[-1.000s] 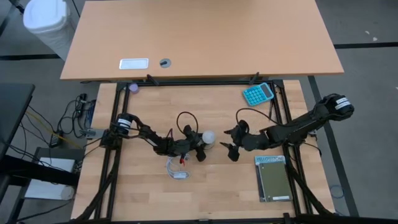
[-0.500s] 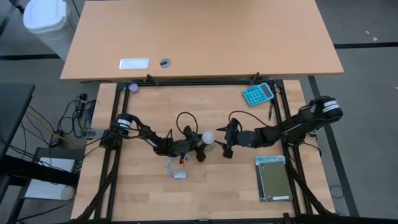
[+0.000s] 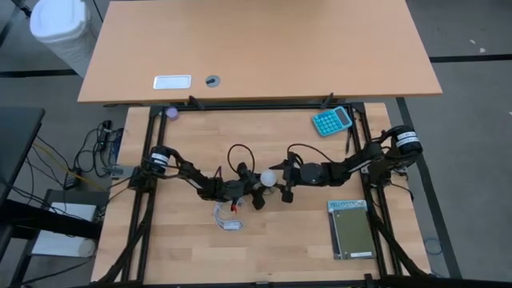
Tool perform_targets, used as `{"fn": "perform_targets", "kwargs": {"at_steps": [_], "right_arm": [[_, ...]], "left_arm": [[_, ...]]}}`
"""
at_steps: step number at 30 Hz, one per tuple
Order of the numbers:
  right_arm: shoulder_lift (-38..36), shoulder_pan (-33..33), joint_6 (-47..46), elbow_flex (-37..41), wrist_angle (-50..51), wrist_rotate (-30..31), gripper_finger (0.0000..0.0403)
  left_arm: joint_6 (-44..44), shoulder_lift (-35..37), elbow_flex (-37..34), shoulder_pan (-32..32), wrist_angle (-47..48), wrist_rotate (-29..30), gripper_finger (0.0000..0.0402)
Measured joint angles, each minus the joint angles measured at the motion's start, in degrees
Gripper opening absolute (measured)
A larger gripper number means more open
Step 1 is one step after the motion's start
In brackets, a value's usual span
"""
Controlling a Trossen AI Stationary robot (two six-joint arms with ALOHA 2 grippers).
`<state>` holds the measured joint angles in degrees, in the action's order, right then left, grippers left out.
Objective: Screw lightbulb
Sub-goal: Insert the lightbulb into the socket
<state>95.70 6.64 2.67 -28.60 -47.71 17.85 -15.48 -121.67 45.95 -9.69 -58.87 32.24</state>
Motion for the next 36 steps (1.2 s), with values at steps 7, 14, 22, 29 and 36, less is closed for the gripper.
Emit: {"fn": "perform_targets", "kwargs": {"at_steps": [7,14,22,29,36], "right_arm": [[-0.17,-0.87,-0.53,0.00,-0.07,-2.38,0.0268],[-0.20,-1.18,-3.06,0.00,3.23,-3.17,0.0268],[-0.20,-1.18,-3.95,0.00,5.88,-3.13,0.0266],[-1.29,-1.20,-4.64,0.00,9.27,-3.11,0.0266],[-1.31,-1.16,-4.05,0.00,7.97,-3.28,0.0266]], "left_arm": [[-0.02,0.00,0.00,-0.11,0.02,-0.64,0.0206],[-0.09,0.00,0.00,-0.13,0.04,-0.82,0.0206],[-0.22,0.00,0.00,-0.13,0.05,-0.84,0.0206],[-1.05,0.00,0.00,-0.13,0.04,-0.82,0.0206],[-1.22,0.00,0.00,-0.13,0.07,-0.82,0.0206]]}}
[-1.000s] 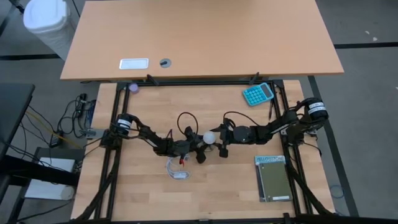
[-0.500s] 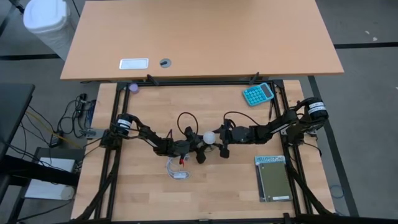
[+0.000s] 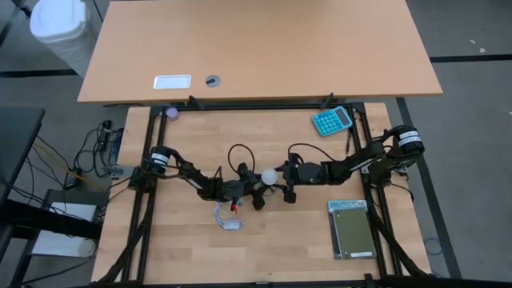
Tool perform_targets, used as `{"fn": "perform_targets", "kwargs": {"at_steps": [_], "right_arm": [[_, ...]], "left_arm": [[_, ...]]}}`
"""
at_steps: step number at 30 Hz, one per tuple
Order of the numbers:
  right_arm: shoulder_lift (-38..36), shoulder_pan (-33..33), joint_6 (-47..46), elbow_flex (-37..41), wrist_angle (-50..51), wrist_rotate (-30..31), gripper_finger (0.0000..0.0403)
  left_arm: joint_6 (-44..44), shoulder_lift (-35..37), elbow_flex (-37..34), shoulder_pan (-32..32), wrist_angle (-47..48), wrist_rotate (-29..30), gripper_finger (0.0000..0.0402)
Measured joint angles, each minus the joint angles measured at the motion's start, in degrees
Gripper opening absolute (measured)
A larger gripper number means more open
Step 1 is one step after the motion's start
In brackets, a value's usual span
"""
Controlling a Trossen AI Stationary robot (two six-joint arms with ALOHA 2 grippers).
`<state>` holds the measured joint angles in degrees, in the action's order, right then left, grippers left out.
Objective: Screw lightbulb
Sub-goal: Insert the lightbulb into the socket
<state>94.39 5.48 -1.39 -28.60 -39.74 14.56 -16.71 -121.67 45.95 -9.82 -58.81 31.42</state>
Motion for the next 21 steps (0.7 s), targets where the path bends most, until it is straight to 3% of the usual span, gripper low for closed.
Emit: {"fn": "perform_targets", "kwargs": {"at_steps": [21], "right_arm": [[0.11,0.54,2.73,0.00,-9.75,-1.33,0.0262]], "left_arm": [[-0.22,-0.02,0.00,0.01,0.00,0.00,0.0206]]}}
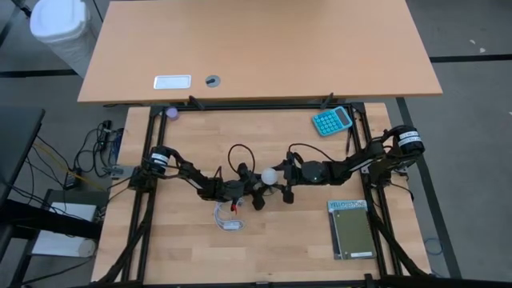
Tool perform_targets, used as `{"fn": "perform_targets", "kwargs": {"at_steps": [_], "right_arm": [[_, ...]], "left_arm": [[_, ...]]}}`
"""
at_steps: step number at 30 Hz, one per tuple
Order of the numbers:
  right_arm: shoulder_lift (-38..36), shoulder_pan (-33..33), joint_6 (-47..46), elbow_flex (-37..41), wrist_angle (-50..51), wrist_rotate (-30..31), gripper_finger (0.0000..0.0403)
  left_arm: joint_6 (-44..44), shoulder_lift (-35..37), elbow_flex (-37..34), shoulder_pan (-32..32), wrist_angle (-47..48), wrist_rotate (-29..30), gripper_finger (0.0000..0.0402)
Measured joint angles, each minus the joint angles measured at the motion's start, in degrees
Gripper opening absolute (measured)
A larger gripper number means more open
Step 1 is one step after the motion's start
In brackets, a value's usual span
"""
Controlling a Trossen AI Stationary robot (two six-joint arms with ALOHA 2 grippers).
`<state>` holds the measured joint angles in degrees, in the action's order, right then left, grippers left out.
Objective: Screw lightbulb
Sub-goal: Insert the lightbulb into the socket
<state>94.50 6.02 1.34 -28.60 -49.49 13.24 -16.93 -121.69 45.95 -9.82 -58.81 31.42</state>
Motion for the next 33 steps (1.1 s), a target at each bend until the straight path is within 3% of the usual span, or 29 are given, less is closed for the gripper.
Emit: {"fn": "perform_targets", "kwargs": {"at_steps": [13,26,33], "right_arm": [[0.04,-0.24,-1.51,0.00,-1.47,-1.05,0.0200],[0.04,-0.28,-6.02,-1.08,0.75,-0.58,0.0196],[0.04,0.31,-9.62,-2.47,3.87,5.16,0.0195]], "left_arm": [[0.00,0.00,0.00,-0.01,0.00,-0.02,0.0206],[-0.11,-0.02,0.00,-0.01,-0.04,0.31,0.0206],[-1.85,-0.04,0.02,-0.10,0.11,4.31,0.0206]]}}
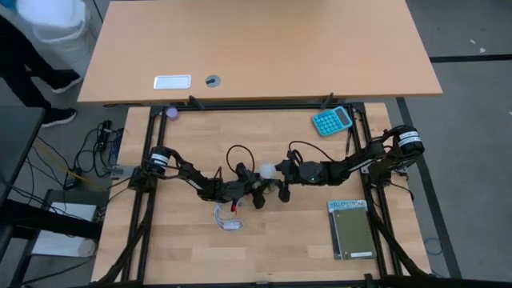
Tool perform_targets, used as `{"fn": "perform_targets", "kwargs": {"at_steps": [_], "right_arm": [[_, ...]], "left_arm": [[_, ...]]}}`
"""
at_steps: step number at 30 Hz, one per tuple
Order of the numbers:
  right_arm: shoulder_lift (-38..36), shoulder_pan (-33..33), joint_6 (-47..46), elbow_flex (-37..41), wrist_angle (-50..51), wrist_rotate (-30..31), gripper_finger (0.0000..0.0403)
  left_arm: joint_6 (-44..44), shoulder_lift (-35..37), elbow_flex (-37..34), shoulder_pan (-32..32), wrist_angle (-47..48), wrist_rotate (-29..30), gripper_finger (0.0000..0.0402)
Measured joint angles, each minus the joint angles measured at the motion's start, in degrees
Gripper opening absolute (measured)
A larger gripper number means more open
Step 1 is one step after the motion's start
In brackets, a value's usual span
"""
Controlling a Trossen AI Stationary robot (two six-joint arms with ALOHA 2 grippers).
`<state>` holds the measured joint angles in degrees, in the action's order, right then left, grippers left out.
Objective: Screw lightbulb
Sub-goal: Insert the lightbulb into the socket
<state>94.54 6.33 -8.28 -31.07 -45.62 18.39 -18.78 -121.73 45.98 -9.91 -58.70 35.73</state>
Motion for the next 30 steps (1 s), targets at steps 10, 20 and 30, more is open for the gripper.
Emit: {"fn": "perform_targets", "kwargs": {"at_steps": [10,20,30], "right_arm": [[0.07,0.04,-3.20,-1.77,1.47,1.51,0.0194],[0.07,0.04,-3.74,-5.75,9.76,2.16,0.0194],[0.53,0.07,-4.36,-5.75,9.65,2.93,0.0194]], "left_arm": [[-1.17,0.00,0.00,0.00,0.15,2.38,0.0206],[-2.93,0.00,0.09,-0.03,0.39,3.94,0.0206],[-3.92,0.00,0.09,-0.02,0.42,4.87,0.0206]]}}
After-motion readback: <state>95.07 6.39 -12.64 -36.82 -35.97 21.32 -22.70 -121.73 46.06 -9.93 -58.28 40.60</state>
